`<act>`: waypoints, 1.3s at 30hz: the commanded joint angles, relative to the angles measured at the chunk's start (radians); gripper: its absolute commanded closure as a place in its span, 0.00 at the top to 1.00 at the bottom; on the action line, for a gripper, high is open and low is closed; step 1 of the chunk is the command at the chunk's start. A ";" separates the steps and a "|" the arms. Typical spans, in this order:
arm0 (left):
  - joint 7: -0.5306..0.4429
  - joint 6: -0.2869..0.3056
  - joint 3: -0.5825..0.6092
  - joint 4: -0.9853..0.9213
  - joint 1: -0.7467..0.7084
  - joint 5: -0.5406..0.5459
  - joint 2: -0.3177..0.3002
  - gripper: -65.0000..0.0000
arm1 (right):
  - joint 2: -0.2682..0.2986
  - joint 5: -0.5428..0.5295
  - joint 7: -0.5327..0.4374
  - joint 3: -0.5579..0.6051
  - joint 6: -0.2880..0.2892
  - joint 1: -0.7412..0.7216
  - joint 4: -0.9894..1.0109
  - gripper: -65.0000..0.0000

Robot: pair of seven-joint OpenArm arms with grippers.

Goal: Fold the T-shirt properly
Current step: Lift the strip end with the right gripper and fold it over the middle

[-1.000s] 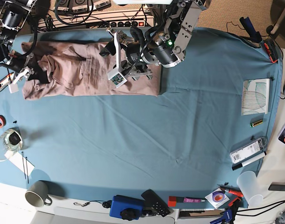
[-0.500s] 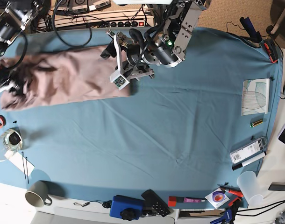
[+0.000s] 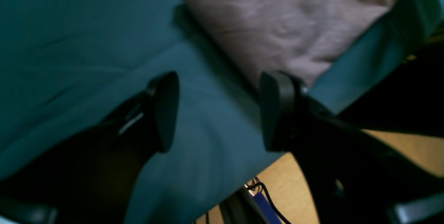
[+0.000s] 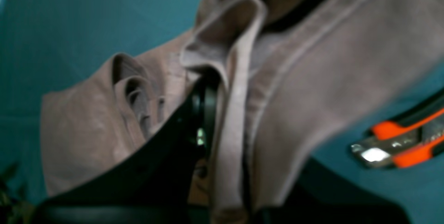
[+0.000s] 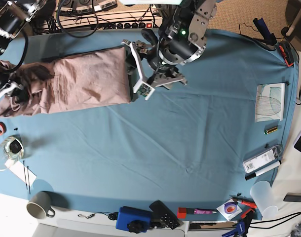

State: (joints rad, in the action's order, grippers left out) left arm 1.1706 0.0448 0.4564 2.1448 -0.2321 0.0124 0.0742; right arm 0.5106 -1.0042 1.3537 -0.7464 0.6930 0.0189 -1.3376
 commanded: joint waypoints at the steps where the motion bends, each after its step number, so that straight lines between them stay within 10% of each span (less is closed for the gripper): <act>1: -0.018 -0.011 0.003 0.032 0.001 -0.025 0.008 0.57 | 0.008 -0.042 -0.014 -0.006 0.005 0.010 -0.069 0.00; 10: -0.018 -0.124 0.003 0.175 -0.082 -0.244 -0.064 0.57 | -0.124 -0.186 0.043 -0.002 0.005 0.086 -0.396 0.00; 23: -0.007 -0.183 0.003 0.211 -0.232 -0.407 -0.111 0.57 | -0.137 -0.185 0.043 0.349 0.005 0.078 -0.402 0.00; 33: -0.019 -0.183 0.003 0.211 -0.233 -0.406 -0.110 0.57 | -0.136 -0.180 0.043 0.414 0.005 0.078 -0.404 0.00; 39: -0.042 -0.183 0.003 0.211 -0.233 -0.405 -0.110 0.57 | -0.136 -0.330 0.043 0.414 0.005 0.078 -0.412 0.24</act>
State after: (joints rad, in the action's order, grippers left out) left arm 1.1511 -0.1383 0.4568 2.3402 -0.4652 -0.3820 -0.0418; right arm 0.3580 -1.2999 1.4200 -0.3279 0.6964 0.1108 -1.7271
